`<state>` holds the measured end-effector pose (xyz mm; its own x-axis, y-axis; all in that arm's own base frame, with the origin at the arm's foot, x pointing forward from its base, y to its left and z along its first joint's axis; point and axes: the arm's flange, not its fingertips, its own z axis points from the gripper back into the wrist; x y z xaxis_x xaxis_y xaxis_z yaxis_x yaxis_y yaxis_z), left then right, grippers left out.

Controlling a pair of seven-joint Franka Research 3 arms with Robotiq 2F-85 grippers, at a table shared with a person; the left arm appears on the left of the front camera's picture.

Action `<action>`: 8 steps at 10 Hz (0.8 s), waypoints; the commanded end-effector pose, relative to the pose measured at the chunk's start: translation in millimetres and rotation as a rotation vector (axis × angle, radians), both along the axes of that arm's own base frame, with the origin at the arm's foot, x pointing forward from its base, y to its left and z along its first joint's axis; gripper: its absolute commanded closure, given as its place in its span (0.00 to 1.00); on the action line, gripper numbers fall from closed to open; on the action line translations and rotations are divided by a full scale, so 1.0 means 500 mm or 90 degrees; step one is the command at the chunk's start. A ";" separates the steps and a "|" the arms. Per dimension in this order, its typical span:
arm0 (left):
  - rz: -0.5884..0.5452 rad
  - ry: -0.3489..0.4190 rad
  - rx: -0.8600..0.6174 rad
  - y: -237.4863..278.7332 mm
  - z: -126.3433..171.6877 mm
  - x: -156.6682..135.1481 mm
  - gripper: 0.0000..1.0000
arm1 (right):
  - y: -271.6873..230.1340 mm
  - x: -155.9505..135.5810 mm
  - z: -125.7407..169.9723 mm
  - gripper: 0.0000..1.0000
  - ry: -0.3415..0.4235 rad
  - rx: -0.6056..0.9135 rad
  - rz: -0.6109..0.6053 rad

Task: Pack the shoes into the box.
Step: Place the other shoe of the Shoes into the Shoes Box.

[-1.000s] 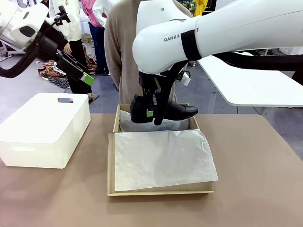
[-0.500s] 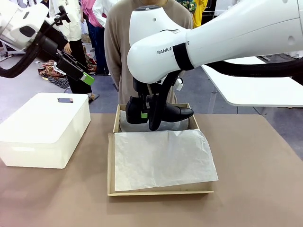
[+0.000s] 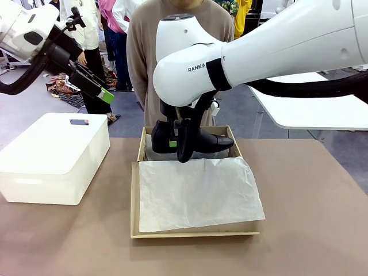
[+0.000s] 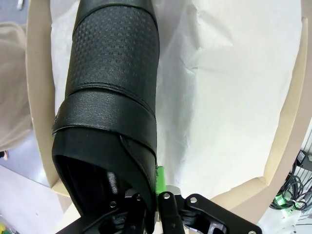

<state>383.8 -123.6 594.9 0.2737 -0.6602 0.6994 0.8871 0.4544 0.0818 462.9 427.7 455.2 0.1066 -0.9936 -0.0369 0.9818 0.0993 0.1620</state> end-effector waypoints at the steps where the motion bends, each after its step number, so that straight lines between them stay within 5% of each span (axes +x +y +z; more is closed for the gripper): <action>1: -0.008 0.001 -0.012 0.002 -0.001 0.002 0.00 | 0.007 -0.002 -0.007 1.00 -0.019 0.013 -0.025; 8: -0.008 0.001 -0.012 0.002 -0.001 0.002 0.00 | 0.018 -0.013 -0.070 1.00 -0.002 0.014 -0.019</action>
